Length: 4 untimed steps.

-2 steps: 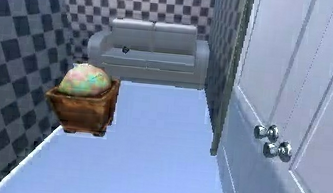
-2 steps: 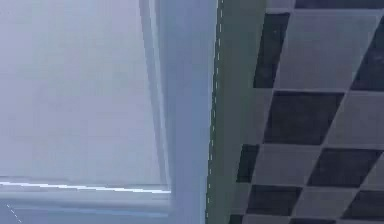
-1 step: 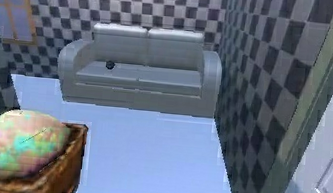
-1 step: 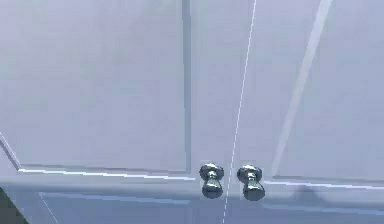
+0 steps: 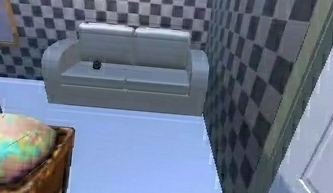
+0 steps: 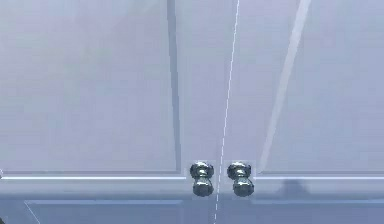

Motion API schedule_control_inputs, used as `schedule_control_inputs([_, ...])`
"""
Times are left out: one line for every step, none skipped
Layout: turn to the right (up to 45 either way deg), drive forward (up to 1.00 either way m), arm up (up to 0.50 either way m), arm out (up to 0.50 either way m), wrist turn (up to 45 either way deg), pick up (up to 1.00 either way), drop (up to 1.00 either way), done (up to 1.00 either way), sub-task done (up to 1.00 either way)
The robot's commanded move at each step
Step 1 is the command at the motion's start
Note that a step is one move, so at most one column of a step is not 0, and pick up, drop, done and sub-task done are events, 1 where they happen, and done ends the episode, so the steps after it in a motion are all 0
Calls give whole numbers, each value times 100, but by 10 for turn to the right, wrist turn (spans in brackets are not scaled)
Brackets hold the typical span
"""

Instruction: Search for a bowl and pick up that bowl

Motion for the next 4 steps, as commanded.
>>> schedule_control_inputs([0,100,0,0,0,0,0,0,0])
schedule_control_inputs([0,35,0,0,0,0,0,0,0])
schedule_control_inputs([-390,0,0,0,0,0,0,0,0])
schedule_control_inputs([-30,0,0,0,0,0,0,0,0])
